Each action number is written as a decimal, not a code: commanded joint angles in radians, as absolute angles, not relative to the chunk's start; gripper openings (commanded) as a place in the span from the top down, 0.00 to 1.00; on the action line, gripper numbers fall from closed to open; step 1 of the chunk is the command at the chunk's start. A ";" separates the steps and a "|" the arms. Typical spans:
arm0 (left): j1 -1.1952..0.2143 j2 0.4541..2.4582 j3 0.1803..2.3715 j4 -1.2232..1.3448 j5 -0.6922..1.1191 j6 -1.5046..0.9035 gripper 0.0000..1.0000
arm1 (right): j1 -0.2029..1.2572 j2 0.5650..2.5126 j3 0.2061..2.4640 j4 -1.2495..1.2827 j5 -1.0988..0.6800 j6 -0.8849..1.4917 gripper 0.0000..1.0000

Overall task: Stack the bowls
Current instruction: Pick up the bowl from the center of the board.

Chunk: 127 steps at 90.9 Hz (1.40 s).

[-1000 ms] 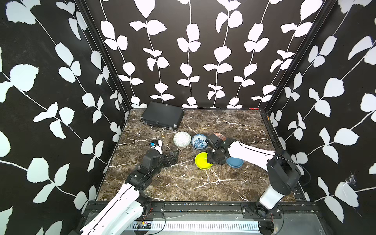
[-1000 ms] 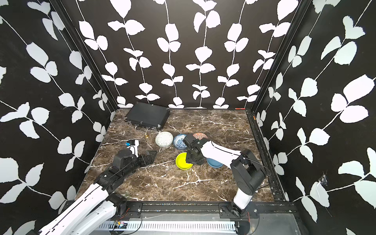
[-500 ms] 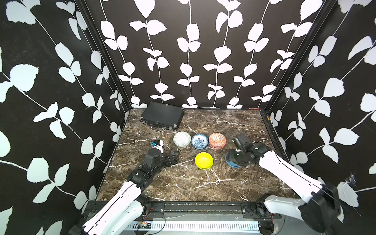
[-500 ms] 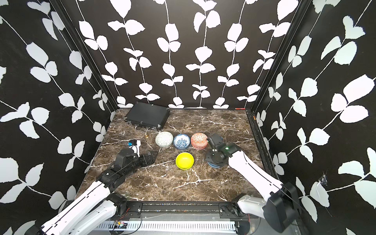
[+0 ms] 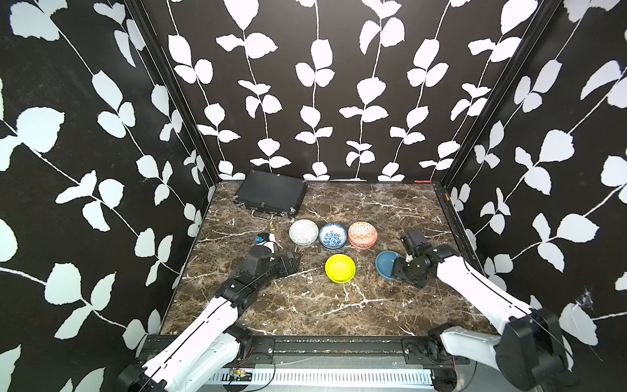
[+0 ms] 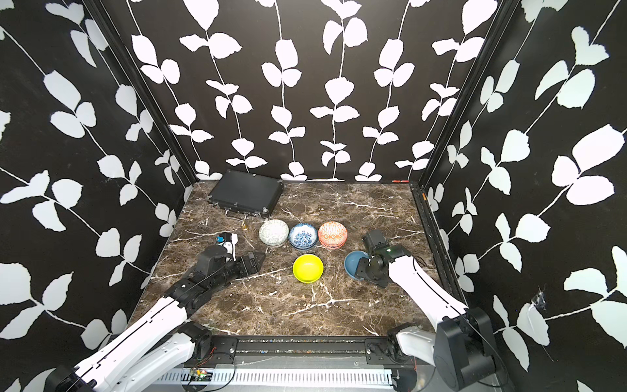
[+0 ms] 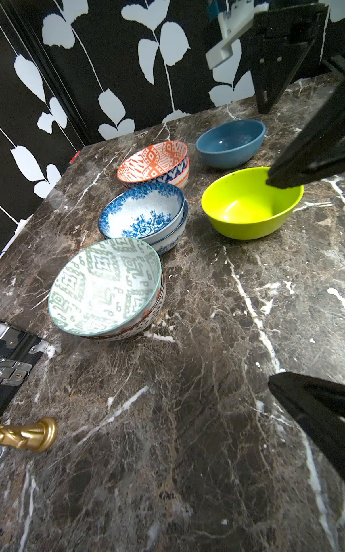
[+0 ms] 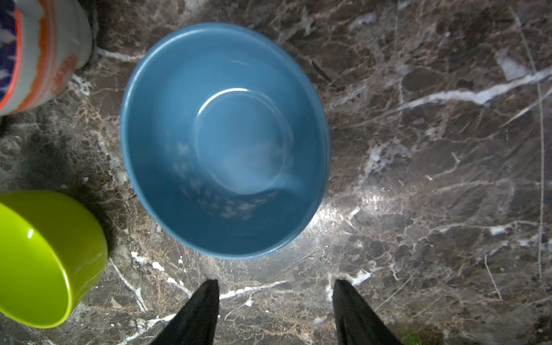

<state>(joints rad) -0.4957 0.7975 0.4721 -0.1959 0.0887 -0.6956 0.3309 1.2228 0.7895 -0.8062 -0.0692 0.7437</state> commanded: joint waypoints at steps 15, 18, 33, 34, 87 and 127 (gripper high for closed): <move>-0.490 0.812 0.504 -0.173 0.093 -0.680 0.01 | 0.228 1.250 0.755 -0.731 -0.090 0.698 0.44; -0.490 0.814 0.505 -0.173 0.092 -0.680 0.01 | 0.218 1.259 0.752 -0.722 -0.097 0.692 0.46; -0.490 0.821 0.507 -0.171 0.091 -0.680 0.01 | 0.204 1.319 0.751 -0.696 -0.114 0.674 0.58; -0.489 0.821 0.506 -0.170 0.091 -0.680 0.01 | 0.204 1.321 0.751 -0.694 -0.115 0.673 0.59; -0.489 0.798 0.498 -0.179 0.081 -0.687 0.01 | 0.204 1.343 0.750 -0.690 -0.147 0.646 1.00; -0.489 0.806 0.499 -0.166 0.089 -0.687 0.01 | 0.386 1.153 0.861 -0.836 -0.183 0.735 1.00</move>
